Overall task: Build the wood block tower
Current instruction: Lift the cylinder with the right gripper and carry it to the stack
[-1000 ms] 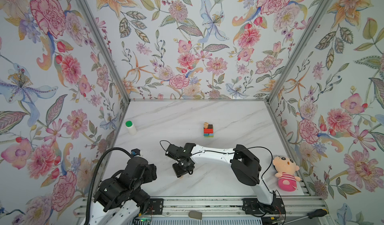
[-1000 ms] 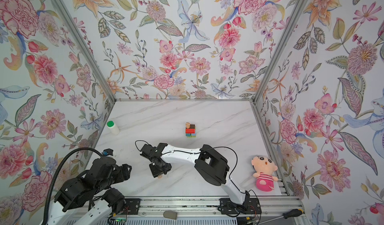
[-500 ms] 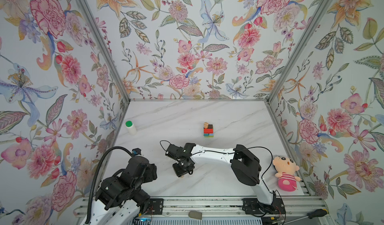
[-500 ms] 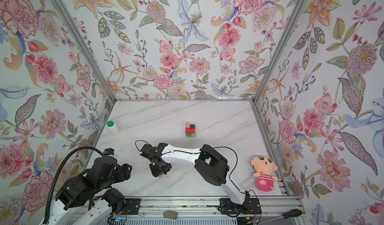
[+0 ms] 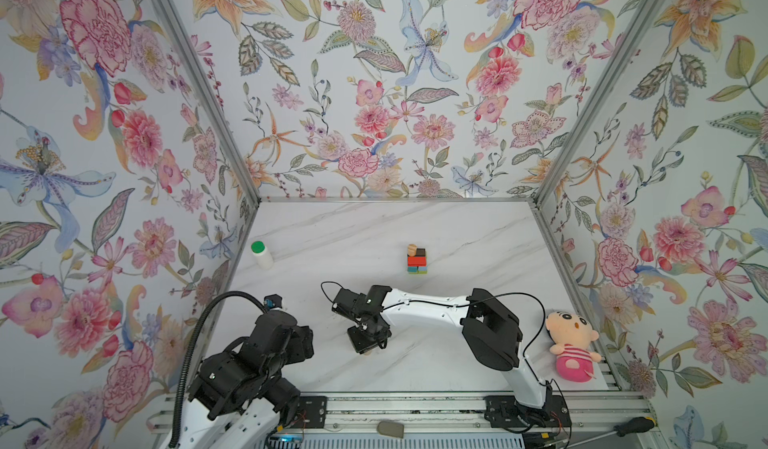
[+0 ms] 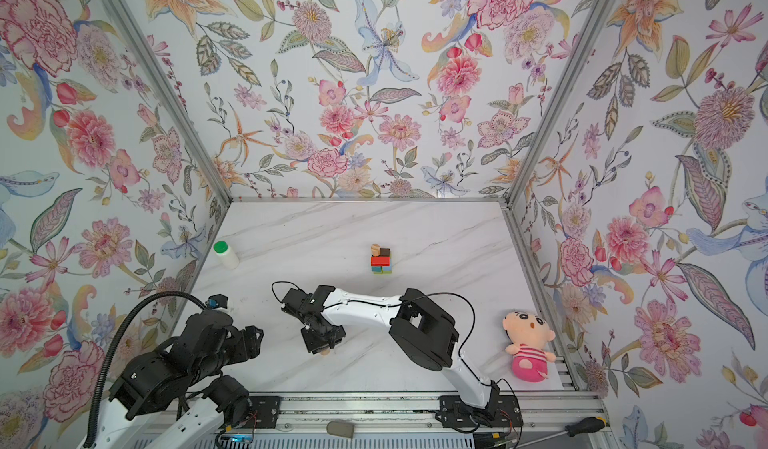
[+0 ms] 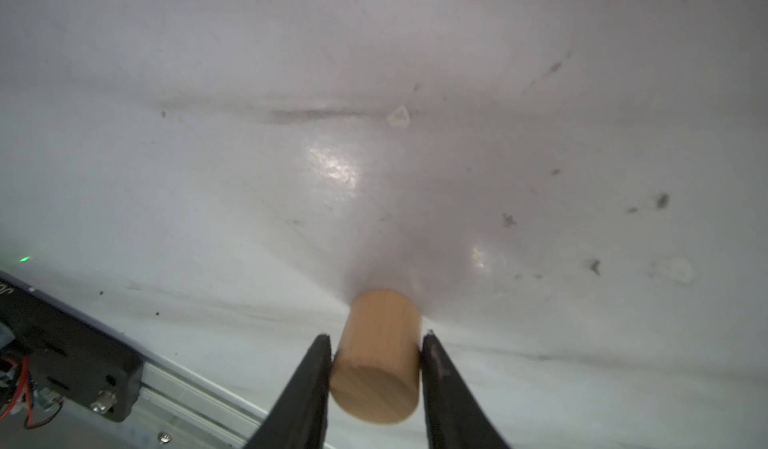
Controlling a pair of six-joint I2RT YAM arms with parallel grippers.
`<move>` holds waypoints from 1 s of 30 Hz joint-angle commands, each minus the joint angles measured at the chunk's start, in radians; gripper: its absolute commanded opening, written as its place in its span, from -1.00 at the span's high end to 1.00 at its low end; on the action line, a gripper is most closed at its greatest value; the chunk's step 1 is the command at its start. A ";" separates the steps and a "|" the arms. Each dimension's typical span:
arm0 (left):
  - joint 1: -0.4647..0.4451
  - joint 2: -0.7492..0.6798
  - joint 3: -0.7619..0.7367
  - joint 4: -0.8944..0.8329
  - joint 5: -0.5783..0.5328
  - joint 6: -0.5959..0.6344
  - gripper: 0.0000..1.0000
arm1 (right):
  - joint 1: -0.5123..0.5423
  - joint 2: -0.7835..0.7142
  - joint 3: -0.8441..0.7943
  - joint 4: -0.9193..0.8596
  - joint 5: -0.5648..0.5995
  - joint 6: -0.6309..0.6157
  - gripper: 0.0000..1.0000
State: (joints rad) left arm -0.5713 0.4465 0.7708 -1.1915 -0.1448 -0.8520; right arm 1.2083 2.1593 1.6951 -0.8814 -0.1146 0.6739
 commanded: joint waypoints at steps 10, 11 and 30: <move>0.002 0.047 0.012 0.073 -0.027 0.044 -0.61 | -0.016 0.010 0.008 -0.071 0.049 -0.011 0.26; 0.004 0.051 0.011 0.079 -0.027 0.048 -0.61 | -0.019 0.006 0.008 -0.074 0.054 -0.012 0.28; 0.005 0.278 0.048 0.358 0.013 0.196 -0.98 | -0.229 -0.185 0.036 -0.175 0.136 -0.081 0.36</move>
State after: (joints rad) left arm -0.5713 0.6910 0.7769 -0.9234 -0.1562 -0.7128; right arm 1.0088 2.0129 1.7046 -0.9962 -0.0219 0.6266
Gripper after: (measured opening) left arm 0.989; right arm 0.322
